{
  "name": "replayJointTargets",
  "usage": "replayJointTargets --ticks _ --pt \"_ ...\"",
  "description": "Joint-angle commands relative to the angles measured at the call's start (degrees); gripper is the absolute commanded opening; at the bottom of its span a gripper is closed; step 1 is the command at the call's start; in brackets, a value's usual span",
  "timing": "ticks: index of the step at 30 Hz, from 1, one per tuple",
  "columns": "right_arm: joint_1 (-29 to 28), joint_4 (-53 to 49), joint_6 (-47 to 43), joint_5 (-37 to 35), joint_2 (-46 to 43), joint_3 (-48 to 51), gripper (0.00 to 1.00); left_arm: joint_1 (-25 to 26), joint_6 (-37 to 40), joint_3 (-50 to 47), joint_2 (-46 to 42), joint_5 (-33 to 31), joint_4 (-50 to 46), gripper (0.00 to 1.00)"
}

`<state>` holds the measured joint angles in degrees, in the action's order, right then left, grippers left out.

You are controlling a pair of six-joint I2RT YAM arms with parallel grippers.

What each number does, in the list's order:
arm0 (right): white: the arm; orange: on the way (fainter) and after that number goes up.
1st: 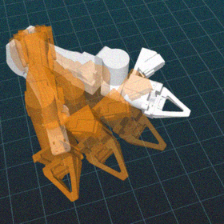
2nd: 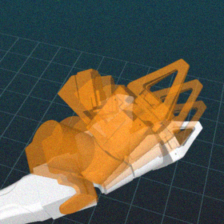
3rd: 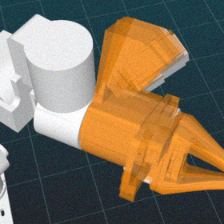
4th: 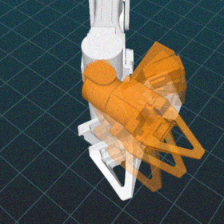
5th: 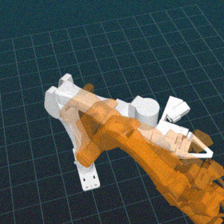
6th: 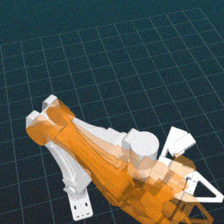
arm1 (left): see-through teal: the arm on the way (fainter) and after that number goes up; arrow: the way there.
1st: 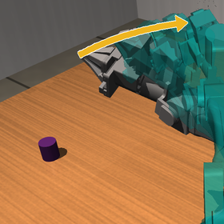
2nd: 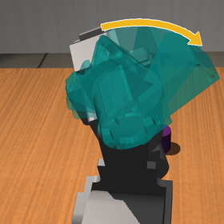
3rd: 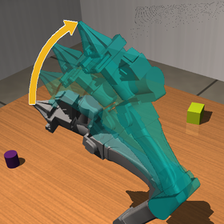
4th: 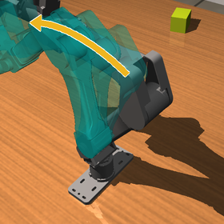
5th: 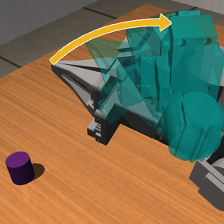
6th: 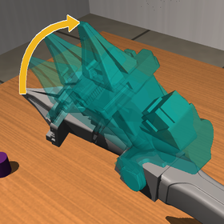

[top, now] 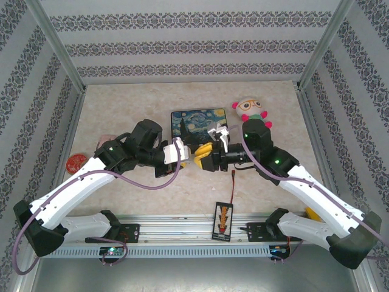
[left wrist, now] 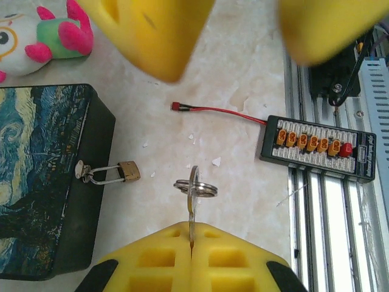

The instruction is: Unlock the padlock with the key

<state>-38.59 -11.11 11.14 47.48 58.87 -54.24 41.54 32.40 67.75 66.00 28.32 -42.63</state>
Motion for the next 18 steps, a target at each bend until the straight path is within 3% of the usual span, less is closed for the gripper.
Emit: replayJointTargets --ticks 1,18 --pt "-1.13 -2.74 -4.47 1.46 1.33 -2.69 0.37 -0.27 1.35 1.81 -0.17 1.13 -3.08 0.00" --pt "-3.67 -7.06 -7.62 -3.71 6.47 -5.31 0.31 -0.24 1.44 0.49 -1.04 1.92 -1.80 0.00"
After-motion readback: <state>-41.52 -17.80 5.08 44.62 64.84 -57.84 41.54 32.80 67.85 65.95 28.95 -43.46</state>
